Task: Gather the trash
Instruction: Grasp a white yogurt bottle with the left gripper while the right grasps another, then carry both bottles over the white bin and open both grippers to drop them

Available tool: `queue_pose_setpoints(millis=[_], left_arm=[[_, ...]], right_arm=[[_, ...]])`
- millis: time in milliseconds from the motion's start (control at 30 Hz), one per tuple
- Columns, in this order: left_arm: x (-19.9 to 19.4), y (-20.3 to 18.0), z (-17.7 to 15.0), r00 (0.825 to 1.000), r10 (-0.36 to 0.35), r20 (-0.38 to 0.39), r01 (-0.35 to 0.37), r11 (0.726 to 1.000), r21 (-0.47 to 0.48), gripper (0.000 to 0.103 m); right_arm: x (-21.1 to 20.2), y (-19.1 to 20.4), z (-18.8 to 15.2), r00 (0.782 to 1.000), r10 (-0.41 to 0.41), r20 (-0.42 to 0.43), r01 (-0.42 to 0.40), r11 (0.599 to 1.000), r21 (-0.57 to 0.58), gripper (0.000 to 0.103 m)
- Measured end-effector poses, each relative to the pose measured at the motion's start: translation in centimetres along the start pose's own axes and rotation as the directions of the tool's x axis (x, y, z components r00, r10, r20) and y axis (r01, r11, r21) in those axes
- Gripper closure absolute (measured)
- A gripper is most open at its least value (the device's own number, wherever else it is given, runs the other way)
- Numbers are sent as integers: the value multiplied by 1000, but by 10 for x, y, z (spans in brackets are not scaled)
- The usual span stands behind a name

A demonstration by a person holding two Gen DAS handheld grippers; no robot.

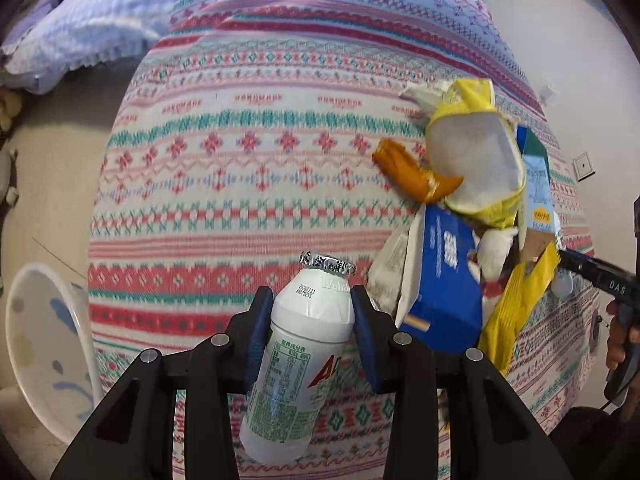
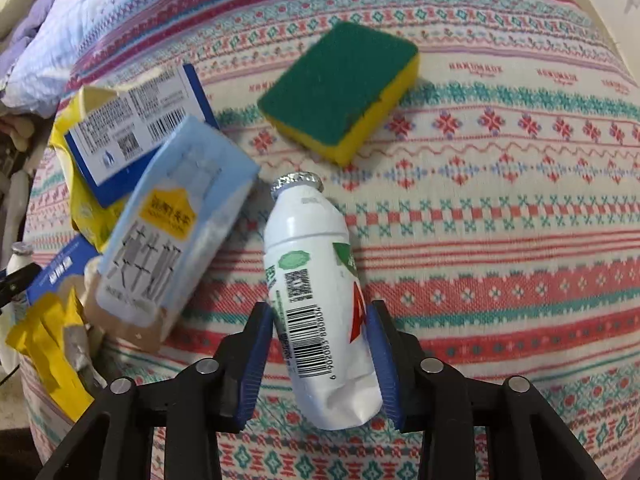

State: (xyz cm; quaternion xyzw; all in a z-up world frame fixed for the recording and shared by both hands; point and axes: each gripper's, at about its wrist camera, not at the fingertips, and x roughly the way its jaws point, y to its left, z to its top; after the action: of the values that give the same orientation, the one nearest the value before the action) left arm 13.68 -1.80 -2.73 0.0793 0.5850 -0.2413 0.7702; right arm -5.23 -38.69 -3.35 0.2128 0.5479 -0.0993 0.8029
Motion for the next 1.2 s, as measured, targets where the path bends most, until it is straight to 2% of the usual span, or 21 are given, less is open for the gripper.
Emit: queue_pose_setpoints(millis=[67,200,300,433,467,533,600,700,733,867,1100,1200], left_arm=[[5,4,-8,1000,-3,-24,2,1000,-9,61],[4,10,-17,1000,11,-23,-11,1000,-18,60],[4,2,-22,999,12,-31,-12,1000,-11,57],[4,-2,-36,999,15,-46,-15,1000,-9,56],[4,-3,-39,999,13,-48,-13,1000,-8,56],[0,1,-46,998,12,-54,-12,1000,-5,56],[0,2,-51,998,18,-59,-19,1000,-8,56],[-4,8,-66,998,14,-60,-15,1000,-19,59],[-5,10,-70,998,15,-53,-17,1000,-25,63],[-4,22,-74,999,11,-32,-12,1000,-29,64],[-44,46,-90,997,-21,76,26,997,-67,64],[-61,59,-82,993,-11,116,23,994,-105,64]], right_arm=[[1,1,-4,1000,-5,6,5,1000,-3,57],[1,7,-10,1000,-14,16,14,1000,-25,57],[3,16,-16,999,-23,23,24,999,-40,57],[18,15,-21,999,-17,-44,17,1000,-8,57],[18,17,-23,999,-22,-32,22,1000,-20,57],[18,19,-23,999,-27,-27,27,999,-23,59],[18,19,-24,999,-22,-23,22,1000,-9,66],[11,19,-24,1000,-20,0,20,1000,18,67],[7,19,-24,1000,-16,9,16,1000,22,67],[-9,25,-24,999,0,50,-1,1000,27,68],[-44,55,-23,989,53,136,-54,999,7,67],[-59,79,-19,982,87,169,-83,996,-32,67]])
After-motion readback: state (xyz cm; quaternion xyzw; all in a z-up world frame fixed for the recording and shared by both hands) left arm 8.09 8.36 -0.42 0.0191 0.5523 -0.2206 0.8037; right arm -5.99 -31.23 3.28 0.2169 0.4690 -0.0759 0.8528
